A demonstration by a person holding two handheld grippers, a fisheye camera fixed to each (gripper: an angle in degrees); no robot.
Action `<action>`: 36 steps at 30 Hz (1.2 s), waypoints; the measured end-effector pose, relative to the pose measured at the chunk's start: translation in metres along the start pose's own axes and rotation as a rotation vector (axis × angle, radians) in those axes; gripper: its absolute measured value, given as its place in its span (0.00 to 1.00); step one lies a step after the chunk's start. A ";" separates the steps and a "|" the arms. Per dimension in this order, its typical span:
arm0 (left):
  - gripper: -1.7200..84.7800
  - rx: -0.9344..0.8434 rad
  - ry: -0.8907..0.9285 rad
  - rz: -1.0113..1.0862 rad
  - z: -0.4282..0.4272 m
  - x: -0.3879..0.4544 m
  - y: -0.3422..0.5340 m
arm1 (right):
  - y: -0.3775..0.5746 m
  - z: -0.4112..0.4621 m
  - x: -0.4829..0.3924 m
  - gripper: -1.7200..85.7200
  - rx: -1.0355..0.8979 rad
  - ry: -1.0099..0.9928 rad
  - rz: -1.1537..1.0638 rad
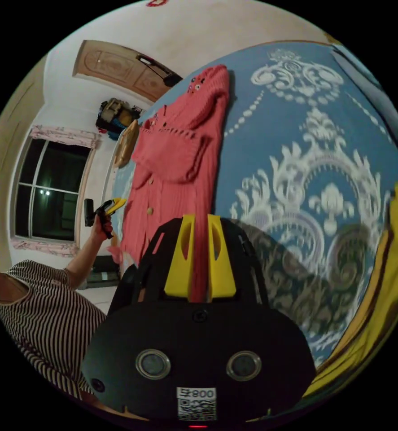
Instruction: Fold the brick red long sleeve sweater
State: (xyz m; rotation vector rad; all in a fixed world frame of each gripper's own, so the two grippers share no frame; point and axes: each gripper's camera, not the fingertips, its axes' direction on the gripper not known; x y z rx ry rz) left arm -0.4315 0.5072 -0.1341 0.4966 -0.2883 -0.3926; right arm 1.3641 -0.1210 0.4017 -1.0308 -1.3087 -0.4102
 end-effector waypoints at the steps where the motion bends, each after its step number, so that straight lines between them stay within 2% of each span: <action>1: 0.16 0.000 -0.003 -0.034 -0.016 -0.011 0.024 | 0.024 -0.003 0.007 0.10 -0.024 -0.020 0.027; 8: 0.17 -0.024 0.092 -0.204 -0.087 -0.068 0.138 | 0.138 -0.018 0.038 0.11 -0.095 -0.044 0.149; 20: 0.15 -0.093 0.093 -0.179 -0.133 -0.107 0.193 | 0.210 -0.014 0.071 0.13 -0.078 0.049 0.170; 26: 0.08 -0.181 0.106 -0.195 -0.148 -0.117 0.221 | 0.242 -0.018 0.087 0.09 -0.038 0.054 0.217; 32: 0.06 -0.121 0.213 -0.167 -0.185 -0.113 0.250 | 0.271 -0.022 0.098 0.05 -0.065 -0.074 0.220; 36: 0.06 -0.077 0.280 -0.138 -0.214 -0.108 0.271 | 0.296 -0.042 0.089 0.05 -0.049 -0.133 0.135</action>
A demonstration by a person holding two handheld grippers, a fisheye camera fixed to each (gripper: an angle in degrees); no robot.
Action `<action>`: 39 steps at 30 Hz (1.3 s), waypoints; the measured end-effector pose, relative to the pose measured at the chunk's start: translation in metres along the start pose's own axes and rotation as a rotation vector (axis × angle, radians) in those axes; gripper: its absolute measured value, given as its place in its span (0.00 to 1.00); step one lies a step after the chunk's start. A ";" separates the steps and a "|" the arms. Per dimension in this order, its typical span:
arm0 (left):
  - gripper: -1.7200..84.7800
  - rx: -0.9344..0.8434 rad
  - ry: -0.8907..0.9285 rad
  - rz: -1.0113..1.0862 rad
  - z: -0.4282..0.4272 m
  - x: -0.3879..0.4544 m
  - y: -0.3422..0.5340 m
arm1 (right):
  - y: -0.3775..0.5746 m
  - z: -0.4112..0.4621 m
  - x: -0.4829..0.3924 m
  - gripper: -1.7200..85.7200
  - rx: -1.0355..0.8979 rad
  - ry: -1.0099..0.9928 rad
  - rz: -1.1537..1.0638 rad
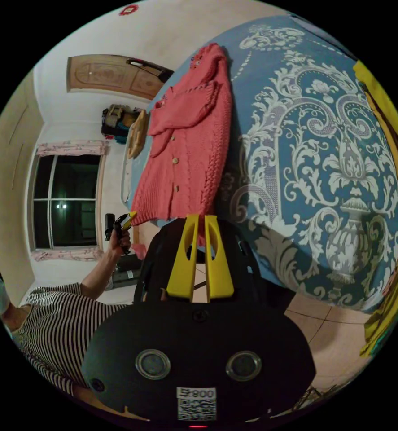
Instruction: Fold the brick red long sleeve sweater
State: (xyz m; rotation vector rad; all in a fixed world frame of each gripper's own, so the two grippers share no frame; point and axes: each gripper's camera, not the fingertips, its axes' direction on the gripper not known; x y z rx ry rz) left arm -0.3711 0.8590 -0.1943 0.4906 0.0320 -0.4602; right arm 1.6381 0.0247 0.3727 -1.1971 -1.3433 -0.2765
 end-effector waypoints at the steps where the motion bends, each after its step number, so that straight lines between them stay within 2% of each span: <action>1: 0.06 0.009 0.017 0.006 -0.008 0.003 0.009 | 0.008 -0.007 -0.003 0.04 0.007 -0.006 -0.021; 5: 0.06 0.067 0.119 -0.001 -0.034 0.007 0.041 | 0.035 -0.028 -0.007 0.04 0.054 -0.074 -0.052; 12: 0.06 0.054 0.154 0.000 -0.065 0.016 0.093 | 0.088 -0.048 -0.016 0.04 -0.001 -0.104 -0.109; 20: 0.06 0.036 0.156 -0.064 -0.087 0.017 0.136 | 0.124 -0.055 -0.011 0.04 -0.067 -0.117 -0.052; 25: 0.06 0.050 0.190 -0.107 -0.087 0.017 0.128 | 0.109 -0.053 -0.007 0.04 -0.056 -0.126 0.011; 32: 0.06 0.055 0.207 -0.066 -0.096 0.039 0.092 | 0.072 -0.065 -0.035 0.04 -0.025 -0.126 -0.021; 39: 0.06 0.093 0.280 0.001 -0.102 0.070 0.025 | -0.006 -0.084 -0.083 0.04 0.039 -0.196 -0.100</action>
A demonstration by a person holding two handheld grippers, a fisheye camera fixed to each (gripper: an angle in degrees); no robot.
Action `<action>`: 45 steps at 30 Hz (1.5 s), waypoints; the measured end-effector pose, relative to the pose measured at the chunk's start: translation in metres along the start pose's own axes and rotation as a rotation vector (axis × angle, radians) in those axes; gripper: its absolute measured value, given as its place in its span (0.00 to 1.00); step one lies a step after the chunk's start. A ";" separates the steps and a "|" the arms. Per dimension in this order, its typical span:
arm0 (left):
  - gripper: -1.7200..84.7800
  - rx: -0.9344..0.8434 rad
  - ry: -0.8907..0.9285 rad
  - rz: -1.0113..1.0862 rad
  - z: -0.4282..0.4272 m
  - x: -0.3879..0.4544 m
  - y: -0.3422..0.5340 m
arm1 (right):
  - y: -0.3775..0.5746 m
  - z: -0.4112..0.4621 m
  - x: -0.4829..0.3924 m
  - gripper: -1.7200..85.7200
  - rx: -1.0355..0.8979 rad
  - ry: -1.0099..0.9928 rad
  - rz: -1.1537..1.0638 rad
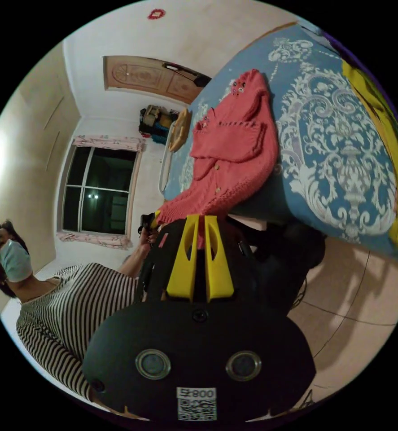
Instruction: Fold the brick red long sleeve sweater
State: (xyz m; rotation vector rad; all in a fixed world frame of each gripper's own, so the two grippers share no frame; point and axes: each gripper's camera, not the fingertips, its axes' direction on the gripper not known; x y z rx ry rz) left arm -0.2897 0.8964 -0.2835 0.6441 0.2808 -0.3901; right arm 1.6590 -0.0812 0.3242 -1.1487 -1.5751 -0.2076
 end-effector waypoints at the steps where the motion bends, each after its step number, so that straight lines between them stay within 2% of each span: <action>1: 0.06 0.010 0.017 0.014 0.002 0.006 -0.017 | -0.019 -0.001 -0.009 0.04 0.010 -0.008 -0.019; 6: 0.06 0.042 0.058 0.082 0.015 0.035 -0.098 | -0.113 -0.003 -0.047 0.04 0.047 -0.018 -0.101; 12: 0.06 0.066 0.012 0.131 0.041 0.060 -0.220 | -0.256 0.007 -0.086 0.04 0.076 0.058 -0.149; 17: 0.06 0.114 -0.034 0.064 0.066 0.053 -0.326 | -0.375 0.028 -0.096 0.04 0.095 0.104 -0.103; 23: 0.07 0.136 -0.117 -0.037 0.100 0.023 -0.412 | -0.506 0.075 -0.095 0.04 0.068 0.159 -0.006; 27: 0.09 0.137 -0.176 -0.084 0.114 0.006 -0.444 | -0.573 0.113 -0.094 0.04 0.044 0.188 0.075; 31: 0.13 0.157 -0.140 -0.024 0.119 0.004 -0.467 | -0.613 0.140 -0.101 0.04 0.071 0.161 0.146; 36: 0.12 0.201 -0.108 0.081 0.115 0.019 -0.474 | -0.635 0.156 -0.143 0.04 0.205 0.110 0.062; 39: 0.09 0.177 -0.122 0.160 0.125 0.030 -0.471 | -0.649 0.187 -0.186 0.03 0.193 0.114 -0.077; 41: 0.06 0.086 -0.206 0.163 0.145 0.026 -0.475 | -0.665 0.218 -0.207 0.03 0.127 0.185 -0.121; 44: 0.04 -0.016 -0.382 0.078 0.169 0.009 -0.486 | -0.703 0.282 -0.228 0.02 -0.046 0.401 -0.115; 45: 0.04 -0.003 -0.378 0.076 0.170 0.007 -0.487 | -0.717 0.303 -0.231 0.02 -0.097 0.494 -0.081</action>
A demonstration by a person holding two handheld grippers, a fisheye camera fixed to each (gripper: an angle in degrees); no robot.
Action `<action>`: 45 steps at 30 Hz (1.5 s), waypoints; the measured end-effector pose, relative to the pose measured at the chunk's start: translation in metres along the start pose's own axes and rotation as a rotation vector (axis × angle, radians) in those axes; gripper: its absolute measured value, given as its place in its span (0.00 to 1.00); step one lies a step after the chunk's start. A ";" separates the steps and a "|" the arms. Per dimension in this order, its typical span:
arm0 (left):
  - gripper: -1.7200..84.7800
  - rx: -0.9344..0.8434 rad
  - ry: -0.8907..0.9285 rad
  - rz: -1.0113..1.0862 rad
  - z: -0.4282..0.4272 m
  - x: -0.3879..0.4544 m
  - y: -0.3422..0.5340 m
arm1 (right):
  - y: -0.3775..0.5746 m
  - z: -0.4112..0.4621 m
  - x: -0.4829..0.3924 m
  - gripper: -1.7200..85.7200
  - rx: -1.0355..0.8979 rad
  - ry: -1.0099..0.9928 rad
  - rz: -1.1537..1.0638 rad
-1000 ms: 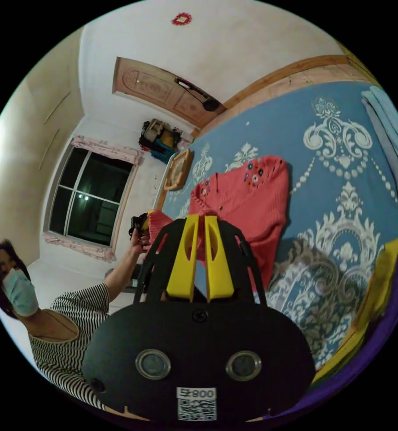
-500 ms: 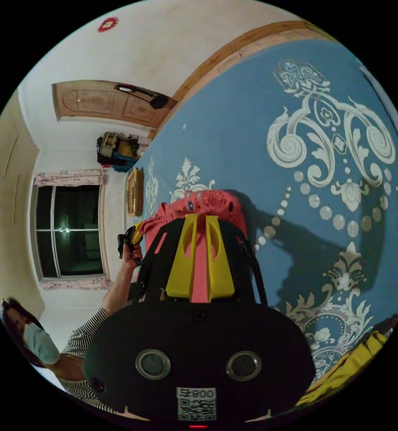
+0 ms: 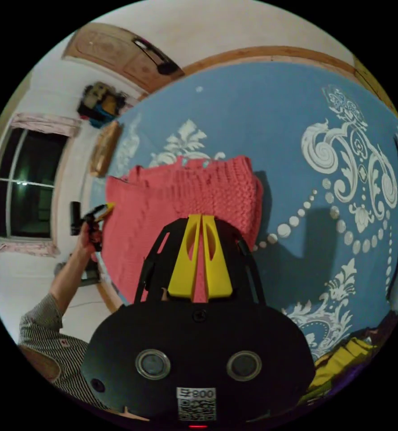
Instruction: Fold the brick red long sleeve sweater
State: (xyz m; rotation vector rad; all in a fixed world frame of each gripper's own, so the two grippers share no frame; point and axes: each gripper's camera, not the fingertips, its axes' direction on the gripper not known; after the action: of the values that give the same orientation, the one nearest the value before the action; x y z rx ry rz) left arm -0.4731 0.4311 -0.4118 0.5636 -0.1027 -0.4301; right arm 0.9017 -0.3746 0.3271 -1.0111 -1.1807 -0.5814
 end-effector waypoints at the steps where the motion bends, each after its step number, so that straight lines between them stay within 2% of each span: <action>1: 0.04 0.053 0.043 -0.042 -0.001 -0.001 -0.001 | -0.014 0.010 -0.009 0.02 -0.018 -0.002 0.014; 3: 0.05 0.081 0.068 -0.014 -0.004 0.005 -0.002 | -0.029 0.012 -0.024 0.02 0.011 -0.057 0.054; 8: 0.13 0.167 0.109 0.110 -0.028 0.014 0.032 | -0.042 0.005 -0.098 0.02 0.111 -0.077 -0.102; 12: 0.17 0.205 0.096 0.020 -0.036 -0.005 0.077 | -0.025 0.026 -0.166 0.02 0.114 -0.134 -0.212; 17: 0.18 0.130 0.149 -0.125 -0.009 -0.025 0.130 | -0.027 0.064 -0.244 0.02 0.063 -0.267 -0.276; 19: 0.18 0.117 0.121 -0.159 0.003 -0.026 0.141 | -0.042 0.094 -0.288 0.02 -0.005 -0.202 -0.323; 22: 0.17 0.132 0.209 -0.206 0.024 -0.028 0.153 | -0.064 0.136 -0.325 0.02 -0.071 -0.069 -0.313; 25: 0.16 0.143 0.253 -0.210 0.042 -0.024 0.158 | -0.087 0.146 -0.347 0.02 -0.081 -0.117 -0.255; 29: 0.12 0.214 0.322 -0.237 0.065 -0.012 0.169 | -0.103 0.157 -0.383 0.02 -0.081 -0.073 -0.284; 31: 0.11 0.251 0.293 -0.190 0.069 0.004 0.175 | -0.115 0.163 -0.406 0.03 -0.089 -0.063 -0.272; 35: 0.11 0.266 0.123 -0.010 0.083 0.058 0.187 | -0.135 0.159 -0.438 0.04 -0.103 -0.045 -0.265; 39: 0.11 0.248 -0.028 0.105 0.105 0.099 0.202 | -0.167 0.135 -0.483 0.10 0.032 -0.116 -0.266; 45: 0.11 0.226 -0.143 0.173 0.153 0.139 0.233 | -0.248 0.170 -0.586 0.14 -0.090 -0.124 -0.403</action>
State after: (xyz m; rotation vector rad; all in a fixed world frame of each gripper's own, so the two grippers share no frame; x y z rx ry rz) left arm -0.2937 0.4734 -0.1605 0.7399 -0.3381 -0.2917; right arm 0.4325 -0.4117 -0.1335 -0.8985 -1.4940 -0.9050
